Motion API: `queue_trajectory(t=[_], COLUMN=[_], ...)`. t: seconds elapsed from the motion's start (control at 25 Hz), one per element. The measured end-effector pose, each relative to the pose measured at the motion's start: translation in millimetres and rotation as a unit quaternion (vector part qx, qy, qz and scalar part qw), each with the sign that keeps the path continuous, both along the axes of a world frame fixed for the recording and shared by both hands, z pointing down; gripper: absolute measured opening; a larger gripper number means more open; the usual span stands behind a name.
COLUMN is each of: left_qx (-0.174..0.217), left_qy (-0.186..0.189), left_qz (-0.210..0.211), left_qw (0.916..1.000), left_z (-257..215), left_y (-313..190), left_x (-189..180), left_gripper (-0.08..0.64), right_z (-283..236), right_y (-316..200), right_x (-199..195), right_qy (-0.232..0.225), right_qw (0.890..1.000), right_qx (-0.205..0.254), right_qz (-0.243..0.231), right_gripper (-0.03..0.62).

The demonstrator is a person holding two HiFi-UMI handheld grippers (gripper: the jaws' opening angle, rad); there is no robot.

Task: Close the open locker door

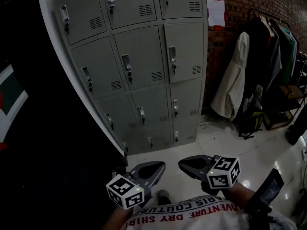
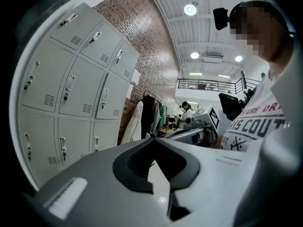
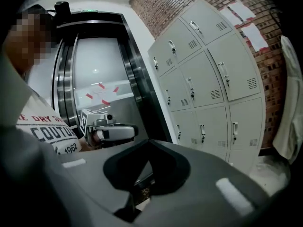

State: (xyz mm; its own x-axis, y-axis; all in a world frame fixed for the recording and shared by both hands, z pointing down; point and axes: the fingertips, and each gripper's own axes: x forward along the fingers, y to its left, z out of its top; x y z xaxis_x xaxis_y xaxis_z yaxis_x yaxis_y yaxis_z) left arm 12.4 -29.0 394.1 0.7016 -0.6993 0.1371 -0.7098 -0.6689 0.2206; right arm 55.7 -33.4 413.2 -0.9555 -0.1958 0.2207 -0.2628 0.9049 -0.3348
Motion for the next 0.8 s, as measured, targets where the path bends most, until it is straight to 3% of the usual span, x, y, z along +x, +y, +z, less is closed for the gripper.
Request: queue_trajectory(t=[0.24, 0.8], left_qx=[0.010, 0.011], left_qy=[0.002, 0.012], left_qz=[-0.019, -0.004], left_qw=[0.9998, 0.9999], left_z=[-16.7, -29.0], left_y=[61.1, 58.8], left_x=[20.0, 20.8], left_gripper=[0.005, 0.005], right_z=[-17.0, -26.9], right_y=[64.6, 61.6], right_x=[22.2, 14.4], right_qy=[-0.029, -0.027], right_qw=[0.999, 0.999], right_qx=[0.012, 0.020], right_qz=[-0.014, -0.005], right_gripper=[-0.008, -0.008])
